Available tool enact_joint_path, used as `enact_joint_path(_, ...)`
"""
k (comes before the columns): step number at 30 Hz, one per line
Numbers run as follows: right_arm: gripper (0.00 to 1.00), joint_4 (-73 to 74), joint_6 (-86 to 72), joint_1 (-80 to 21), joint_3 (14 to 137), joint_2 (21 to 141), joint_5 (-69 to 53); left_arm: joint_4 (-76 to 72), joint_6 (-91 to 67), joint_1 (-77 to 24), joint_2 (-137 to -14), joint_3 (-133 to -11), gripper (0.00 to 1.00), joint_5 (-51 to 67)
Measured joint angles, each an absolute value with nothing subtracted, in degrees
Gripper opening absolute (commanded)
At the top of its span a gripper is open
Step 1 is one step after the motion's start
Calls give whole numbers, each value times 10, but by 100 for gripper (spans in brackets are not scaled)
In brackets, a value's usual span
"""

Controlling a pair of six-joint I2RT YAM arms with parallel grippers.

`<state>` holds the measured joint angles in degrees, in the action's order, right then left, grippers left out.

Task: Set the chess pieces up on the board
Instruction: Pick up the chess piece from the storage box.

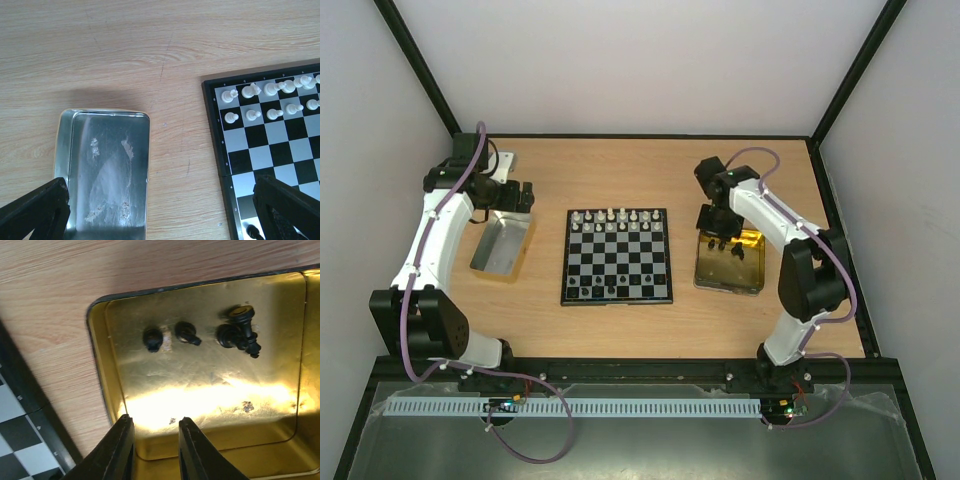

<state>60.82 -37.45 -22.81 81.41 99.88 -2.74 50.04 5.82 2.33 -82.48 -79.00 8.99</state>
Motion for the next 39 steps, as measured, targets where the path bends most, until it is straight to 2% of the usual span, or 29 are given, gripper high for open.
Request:
enact_joint_path(9, 23, 566, -359, -153, 789, 999, -41, 501, 58, 23, -829, -790, 100, 90)
enact_joint_path(26, 23, 502, -358, -85, 721, 1007, -75, 501, 60, 23, -829, -790, 99, 89)
enact_joint_path(39, 22, 481, -358, -76, 699, 1006, -78, 502, 60, 23, -830, -790, 100, 89)
